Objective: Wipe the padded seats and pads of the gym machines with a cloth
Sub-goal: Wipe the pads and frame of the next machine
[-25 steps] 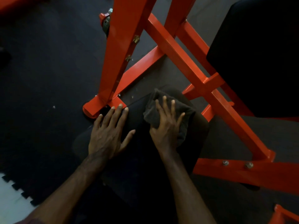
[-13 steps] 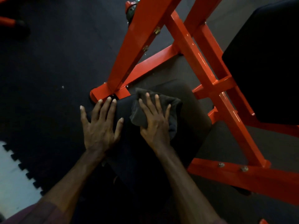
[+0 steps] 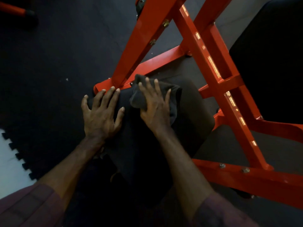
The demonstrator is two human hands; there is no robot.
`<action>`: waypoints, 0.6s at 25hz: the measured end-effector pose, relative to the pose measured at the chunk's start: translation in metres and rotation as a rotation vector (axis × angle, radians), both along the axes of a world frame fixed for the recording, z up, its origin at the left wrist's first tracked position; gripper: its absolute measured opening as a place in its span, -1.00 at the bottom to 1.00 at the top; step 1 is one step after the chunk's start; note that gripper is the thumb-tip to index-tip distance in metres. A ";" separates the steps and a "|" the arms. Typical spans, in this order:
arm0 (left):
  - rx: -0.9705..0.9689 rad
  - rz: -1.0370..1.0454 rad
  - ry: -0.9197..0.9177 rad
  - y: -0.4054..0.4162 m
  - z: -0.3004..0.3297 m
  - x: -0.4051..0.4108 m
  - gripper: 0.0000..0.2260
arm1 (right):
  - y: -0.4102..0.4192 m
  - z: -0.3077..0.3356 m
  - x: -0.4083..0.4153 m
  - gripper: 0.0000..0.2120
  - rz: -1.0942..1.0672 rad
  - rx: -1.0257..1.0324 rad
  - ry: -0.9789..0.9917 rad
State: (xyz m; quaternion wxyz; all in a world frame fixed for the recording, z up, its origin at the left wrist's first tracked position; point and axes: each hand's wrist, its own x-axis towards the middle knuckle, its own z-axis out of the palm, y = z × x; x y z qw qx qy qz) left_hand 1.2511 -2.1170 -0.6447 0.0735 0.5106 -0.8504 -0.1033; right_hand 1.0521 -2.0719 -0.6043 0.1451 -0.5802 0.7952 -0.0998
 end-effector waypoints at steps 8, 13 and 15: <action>0.005 -0.002 0.024 -0.001 -0.002 0.003 -0.44 | 0.050 0.002 0.062 -0.20 -0.050 -0.014 -0.067; 0.001 -0.005 0.034 -0.001 -0.001 0.004 -0.44 | 0.016 -0.008 0.005 -0.16 -0.163 -0.042 0.024; 0.019 -0.034 0.031 -0.005 0.001 0.008 -0.42 | 0.047 -0.001 0.033 -0.15 -0.254 -0.037 0.010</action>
